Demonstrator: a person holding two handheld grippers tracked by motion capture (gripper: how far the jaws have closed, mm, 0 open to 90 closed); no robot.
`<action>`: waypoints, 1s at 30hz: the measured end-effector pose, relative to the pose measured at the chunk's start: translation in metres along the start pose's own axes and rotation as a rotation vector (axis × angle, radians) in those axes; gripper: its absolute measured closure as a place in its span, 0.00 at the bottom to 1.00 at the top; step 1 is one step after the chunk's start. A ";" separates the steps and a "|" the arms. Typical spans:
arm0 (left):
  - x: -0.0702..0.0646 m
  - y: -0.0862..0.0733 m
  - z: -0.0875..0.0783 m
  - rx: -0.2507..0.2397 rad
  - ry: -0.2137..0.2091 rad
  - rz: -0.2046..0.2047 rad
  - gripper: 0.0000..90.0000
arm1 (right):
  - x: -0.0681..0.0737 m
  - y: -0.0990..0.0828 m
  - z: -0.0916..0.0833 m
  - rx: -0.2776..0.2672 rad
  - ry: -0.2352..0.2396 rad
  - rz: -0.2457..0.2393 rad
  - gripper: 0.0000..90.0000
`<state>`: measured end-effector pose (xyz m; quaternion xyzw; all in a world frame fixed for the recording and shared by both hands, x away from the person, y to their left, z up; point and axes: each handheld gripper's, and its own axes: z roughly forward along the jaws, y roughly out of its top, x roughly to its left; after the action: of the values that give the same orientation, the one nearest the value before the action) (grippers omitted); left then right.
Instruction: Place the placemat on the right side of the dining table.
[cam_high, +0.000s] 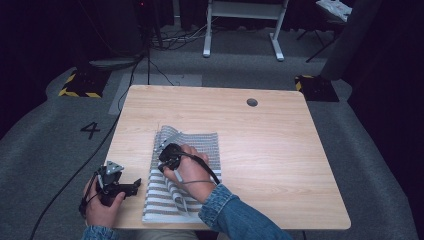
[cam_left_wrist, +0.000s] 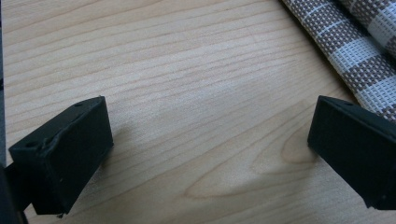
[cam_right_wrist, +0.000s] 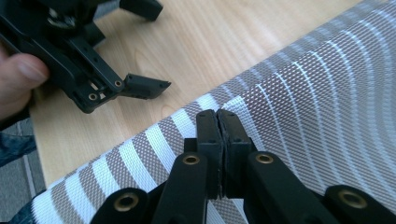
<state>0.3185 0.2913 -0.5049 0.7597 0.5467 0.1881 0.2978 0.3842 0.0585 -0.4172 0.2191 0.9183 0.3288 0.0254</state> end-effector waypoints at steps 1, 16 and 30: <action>0.000 0.000 0.000 -0.001 -0.001 0.002 0.00 | -0.002 0.000 -0.007 -0.010 -0.006 0.001 0.99; 0.002 0.005 0.004 -0.004 -0.003 0.005 0.00 | -0.037 -0.017 -0.114 -0.152 -0.120 0.032 0.99; 0.001 0.008 0.007 -0.004 0.008 -0.006 0.00 | -0.071 -0.042 -0.196 -0.227 -0.277 0.082 0.99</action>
<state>0.3287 0.2887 -0.5049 0.7566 0.5499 0.1913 0.2975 0.3952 -0.1163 -0.2964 0.2952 0.8534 0.3976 0.1627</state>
